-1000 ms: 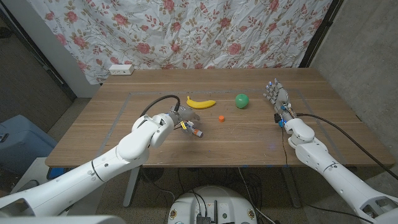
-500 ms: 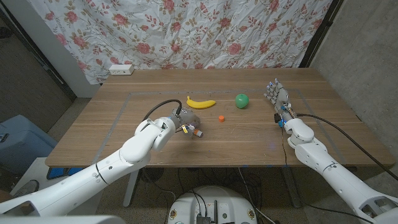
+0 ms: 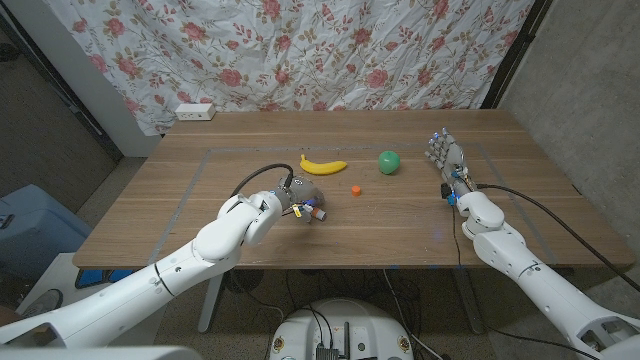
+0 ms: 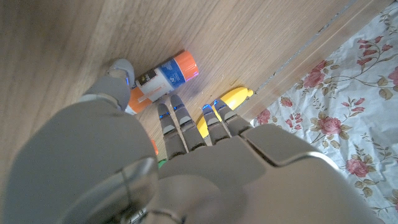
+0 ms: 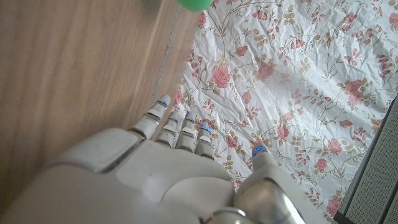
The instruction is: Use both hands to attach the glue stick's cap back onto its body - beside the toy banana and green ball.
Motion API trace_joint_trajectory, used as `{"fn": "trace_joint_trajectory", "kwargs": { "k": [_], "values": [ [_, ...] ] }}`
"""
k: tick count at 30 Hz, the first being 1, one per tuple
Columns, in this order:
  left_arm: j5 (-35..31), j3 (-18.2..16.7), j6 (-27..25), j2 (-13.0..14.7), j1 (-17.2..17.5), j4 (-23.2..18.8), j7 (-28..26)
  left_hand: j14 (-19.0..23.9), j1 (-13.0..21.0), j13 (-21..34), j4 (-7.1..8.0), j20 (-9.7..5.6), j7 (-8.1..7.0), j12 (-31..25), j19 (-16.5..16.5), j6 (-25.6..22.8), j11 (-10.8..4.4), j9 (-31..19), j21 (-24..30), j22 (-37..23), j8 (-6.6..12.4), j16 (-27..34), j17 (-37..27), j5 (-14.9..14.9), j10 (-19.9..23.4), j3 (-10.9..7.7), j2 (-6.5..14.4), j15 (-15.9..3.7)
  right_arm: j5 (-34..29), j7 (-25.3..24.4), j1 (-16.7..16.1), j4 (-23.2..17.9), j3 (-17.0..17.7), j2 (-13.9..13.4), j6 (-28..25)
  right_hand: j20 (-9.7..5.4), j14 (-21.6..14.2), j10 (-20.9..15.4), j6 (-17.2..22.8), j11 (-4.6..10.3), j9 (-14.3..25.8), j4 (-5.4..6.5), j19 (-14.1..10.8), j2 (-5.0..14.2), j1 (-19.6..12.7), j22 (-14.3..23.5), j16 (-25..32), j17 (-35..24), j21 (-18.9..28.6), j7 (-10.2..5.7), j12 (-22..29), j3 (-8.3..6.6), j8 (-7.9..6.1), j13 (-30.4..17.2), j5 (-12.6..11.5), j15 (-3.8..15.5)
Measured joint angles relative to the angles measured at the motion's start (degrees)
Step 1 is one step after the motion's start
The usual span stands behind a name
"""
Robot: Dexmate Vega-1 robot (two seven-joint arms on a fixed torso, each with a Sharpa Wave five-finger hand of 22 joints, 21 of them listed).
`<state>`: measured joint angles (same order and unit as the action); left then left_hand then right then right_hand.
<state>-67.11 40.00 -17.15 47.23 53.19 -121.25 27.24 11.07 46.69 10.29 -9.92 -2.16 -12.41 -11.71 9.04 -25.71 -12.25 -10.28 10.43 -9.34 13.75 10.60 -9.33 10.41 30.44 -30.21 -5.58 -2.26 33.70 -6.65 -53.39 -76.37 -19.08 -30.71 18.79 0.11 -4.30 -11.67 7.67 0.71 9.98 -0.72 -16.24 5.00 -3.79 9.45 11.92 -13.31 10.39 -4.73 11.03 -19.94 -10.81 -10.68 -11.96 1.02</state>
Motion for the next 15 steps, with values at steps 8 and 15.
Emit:
{"fn": "trace_joint_trajectory", "kwargs": {
  "k": [8,15],
  "values": [
    [0.9,-0.1,0.4,0.3,0.3,0.3,-1.9,2.9,1.4,-0.2,0.08,0.02,-0.16,0.0,1.4,-4.3,0.01,0.0,0.0,0.0,0.45,0.3,0.0,0.0,4.3,1.17,0.7,0.05,0.0,-0.4,-0.5,-0.4,0.1,0.0,0.0,0.00,0.0,-0.3,0.3,0.34,0.0,0.00,0.0,0.00,0.0,0.0,0.0,0.0,0.0,-0.31,0.0,0.00,0.00,0.0,0.0,0.00],
    [1.6,-0.2,0.7,0.6,0.4,0.9,-3.6,4.7,2.8,-0.2,0.07,-0.12,-0.05,0.0,2.4,-8.8,-0.08,0.0,0.0,-0.1,0.86,0.3,0.0,0.0,7.1,1.85,1.7,-0.10,-0.1,-0.7,-0.6,-0.4,0.2,0.0,-0.1,0.00,0.0,-0.3,0.6,0.32,0.0,0.00,0.0,0.00,0.0,0.0,0.4,0.0,0.0,-0.62,0.0,0.00,0.00,0.0,0.0,0.00]
  ]
}}
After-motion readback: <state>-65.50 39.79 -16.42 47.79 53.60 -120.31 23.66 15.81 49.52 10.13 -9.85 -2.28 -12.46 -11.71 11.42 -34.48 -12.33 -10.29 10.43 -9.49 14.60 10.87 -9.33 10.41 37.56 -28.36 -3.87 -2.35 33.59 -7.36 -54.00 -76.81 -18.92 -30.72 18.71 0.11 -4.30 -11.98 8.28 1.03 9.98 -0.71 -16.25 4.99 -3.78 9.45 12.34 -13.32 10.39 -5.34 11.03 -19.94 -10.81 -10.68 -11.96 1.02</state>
